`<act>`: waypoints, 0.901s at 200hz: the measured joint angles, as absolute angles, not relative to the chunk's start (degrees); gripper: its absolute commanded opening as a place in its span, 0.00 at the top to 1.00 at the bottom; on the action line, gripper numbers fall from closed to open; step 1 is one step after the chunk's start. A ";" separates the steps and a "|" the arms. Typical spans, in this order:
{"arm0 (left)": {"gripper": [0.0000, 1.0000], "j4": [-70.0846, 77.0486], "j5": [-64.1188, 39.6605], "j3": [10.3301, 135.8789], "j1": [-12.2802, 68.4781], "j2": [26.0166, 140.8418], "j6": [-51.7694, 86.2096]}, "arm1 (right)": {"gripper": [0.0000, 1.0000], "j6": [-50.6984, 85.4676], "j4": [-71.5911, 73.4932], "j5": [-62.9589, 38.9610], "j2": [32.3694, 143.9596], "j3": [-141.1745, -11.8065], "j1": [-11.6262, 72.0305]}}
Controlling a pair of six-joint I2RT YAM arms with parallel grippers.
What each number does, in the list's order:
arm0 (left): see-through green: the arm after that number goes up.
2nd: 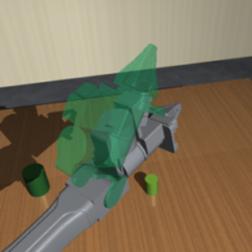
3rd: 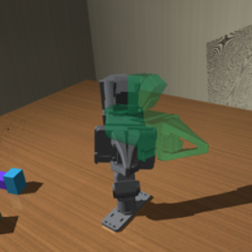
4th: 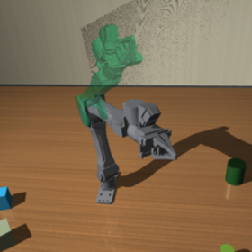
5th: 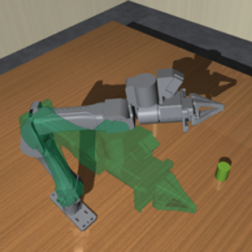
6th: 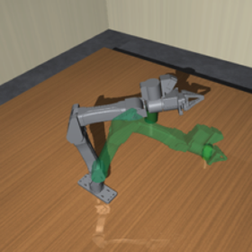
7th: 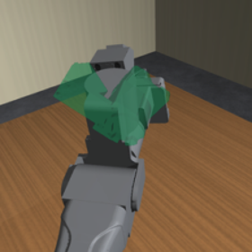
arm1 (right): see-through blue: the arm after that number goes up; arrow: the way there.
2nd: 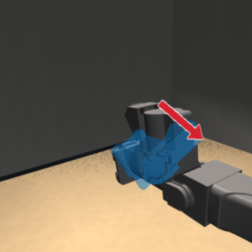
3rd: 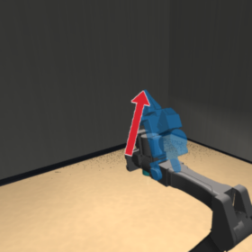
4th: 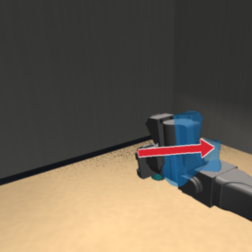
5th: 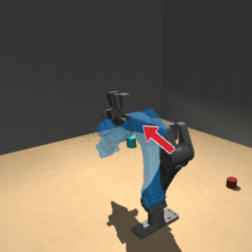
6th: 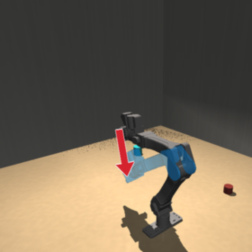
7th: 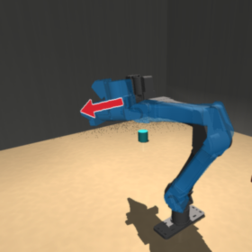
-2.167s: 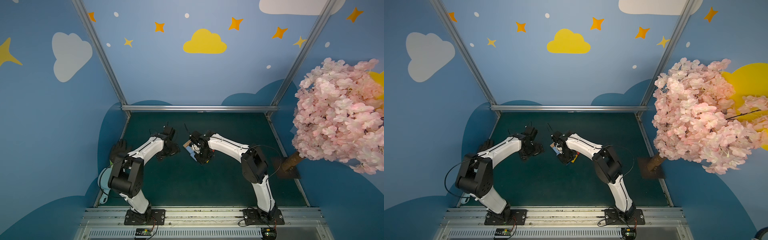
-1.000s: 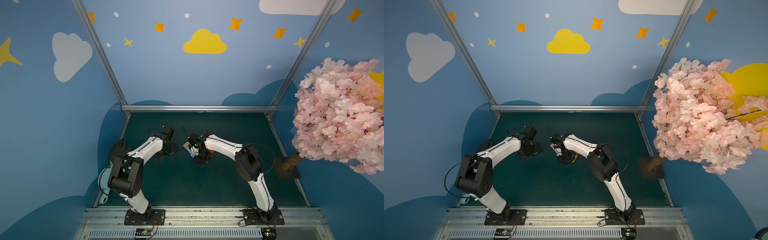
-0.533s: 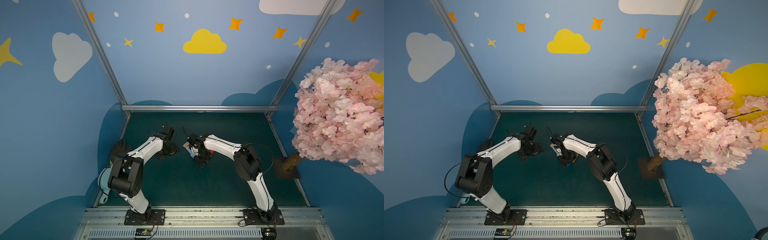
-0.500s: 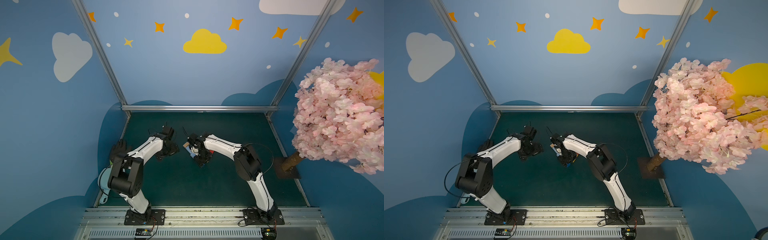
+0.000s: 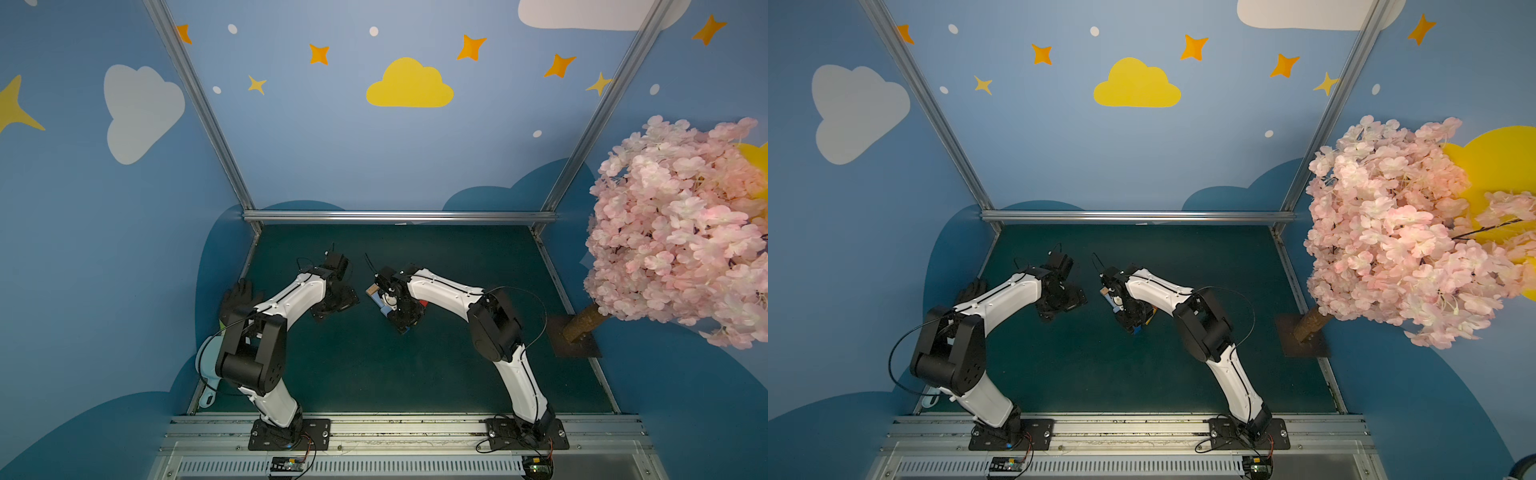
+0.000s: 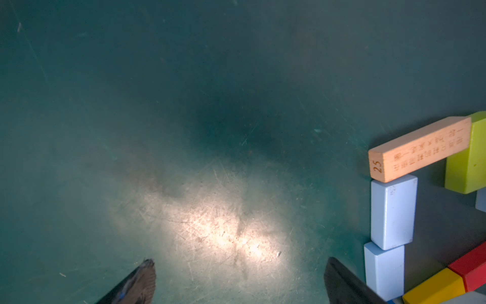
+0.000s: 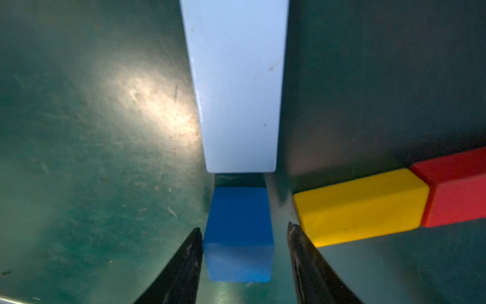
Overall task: Assemble a heart with building blocks
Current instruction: Assemble the building block at the center of the board.
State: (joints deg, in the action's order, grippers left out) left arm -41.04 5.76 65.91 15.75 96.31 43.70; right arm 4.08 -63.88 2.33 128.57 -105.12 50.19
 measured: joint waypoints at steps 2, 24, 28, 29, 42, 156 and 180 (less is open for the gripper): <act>0.00 -41.01 5.74 65.89 15.75 96.31 43.70 | 0.46 4.08 -63.88 2.35 128.57 -105.12 50.19; 0.00 -41.01 5.61 65.89 15.75 96.31 43.72 | 0.46 4.10 -63.94 2.42 128.57 -105.12 50.19; 0.00 -41.01 5.58 65.89 15.75 96.31 43.72 | 0.46 4.10 -63.94 2.44 128.57 -105.12 50.19; 0.00 -41.01 5.58 65.89 15.75 96.31 43.72 | 0.46 4.10 -63.94 2.46 128.55 -105.12 50.19; 0.00 -40.99 5.54 65.89 15.75 96.31 43.72 | 0.47 4.10 -63.94 2.48 128.55 -105.12 50.19; 0.00 -40.40 5.34 65.34 15.75 96.29 43.94 | 0.58 4.14 -64.16 2.50 127.15 -105.12 50.41; 0.00 -40.34 5.10 65.34 15.75 96.29 43.97 | 0.61 4.16 -64.20 2.50 126.63 -105.14 50.41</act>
State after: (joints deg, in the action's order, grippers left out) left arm -40.34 5.10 65.34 15.75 96.29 43.97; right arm 4.16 -64.20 2.50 126.63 -105.14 50.41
